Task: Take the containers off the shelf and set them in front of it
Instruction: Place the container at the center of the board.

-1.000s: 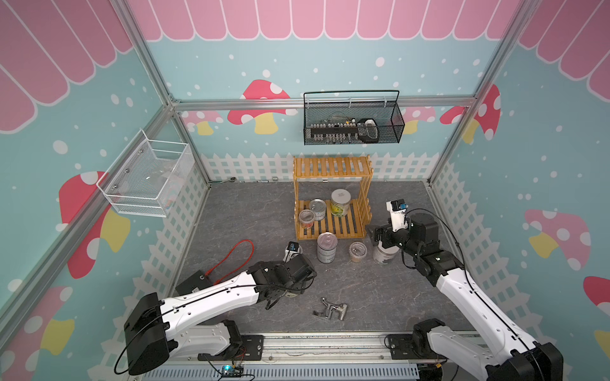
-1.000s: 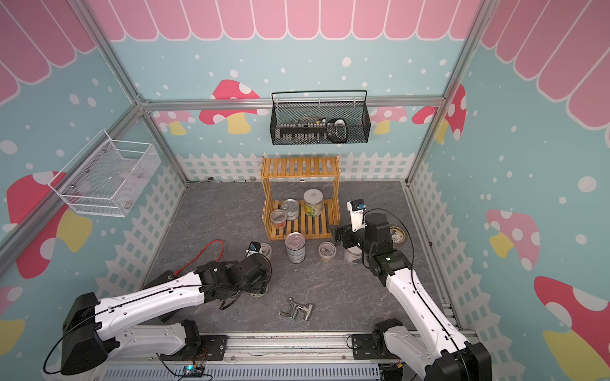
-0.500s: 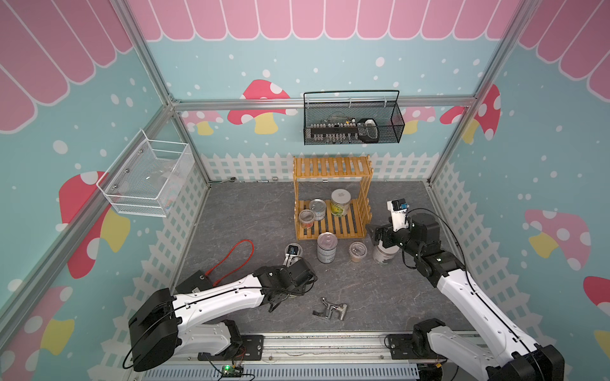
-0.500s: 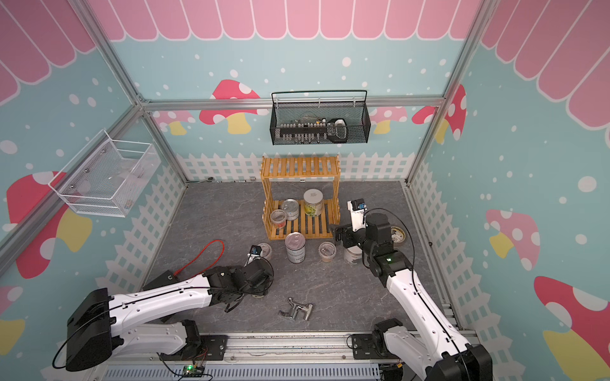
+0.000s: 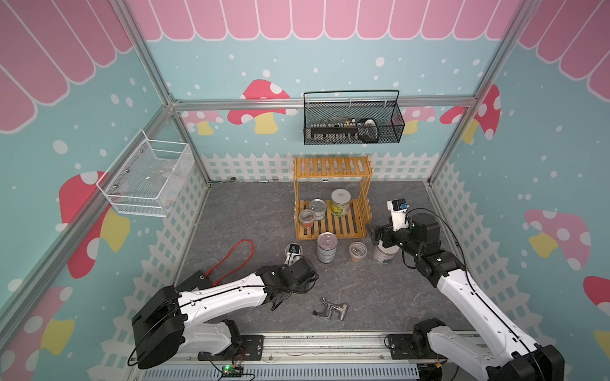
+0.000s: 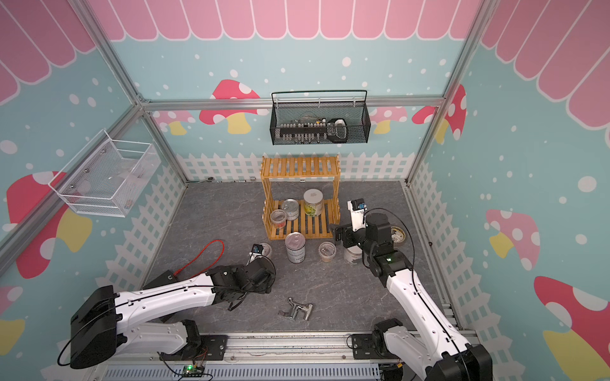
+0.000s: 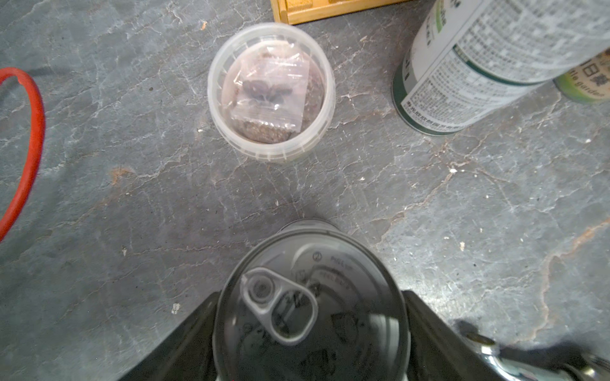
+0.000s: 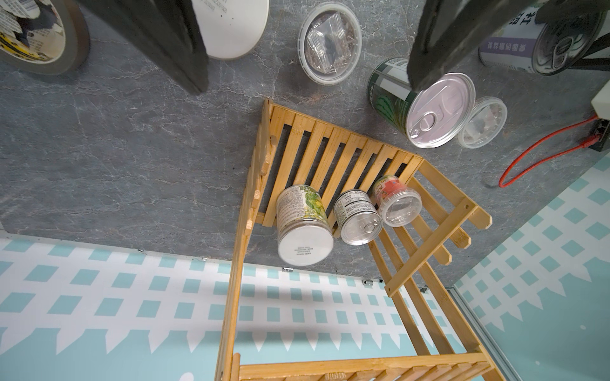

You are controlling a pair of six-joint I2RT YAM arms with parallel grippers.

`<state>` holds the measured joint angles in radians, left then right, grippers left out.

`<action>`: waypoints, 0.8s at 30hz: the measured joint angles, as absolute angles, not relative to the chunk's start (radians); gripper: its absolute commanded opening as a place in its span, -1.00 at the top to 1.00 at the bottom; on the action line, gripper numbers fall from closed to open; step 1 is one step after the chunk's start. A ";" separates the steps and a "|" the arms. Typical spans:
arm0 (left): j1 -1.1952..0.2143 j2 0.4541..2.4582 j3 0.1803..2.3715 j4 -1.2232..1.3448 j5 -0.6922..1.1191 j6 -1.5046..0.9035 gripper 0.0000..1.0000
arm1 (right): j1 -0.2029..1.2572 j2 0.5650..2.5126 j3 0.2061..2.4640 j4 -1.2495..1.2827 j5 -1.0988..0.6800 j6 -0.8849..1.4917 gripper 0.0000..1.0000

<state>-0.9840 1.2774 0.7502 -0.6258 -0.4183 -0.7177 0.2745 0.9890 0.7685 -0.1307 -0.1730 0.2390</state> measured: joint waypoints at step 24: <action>-0.928 1.261 1.045 -0.600 -0.427 -0.506 -0.96 | 0.274 0.995 0.768 -0.125 -0.276 0.233 -0.98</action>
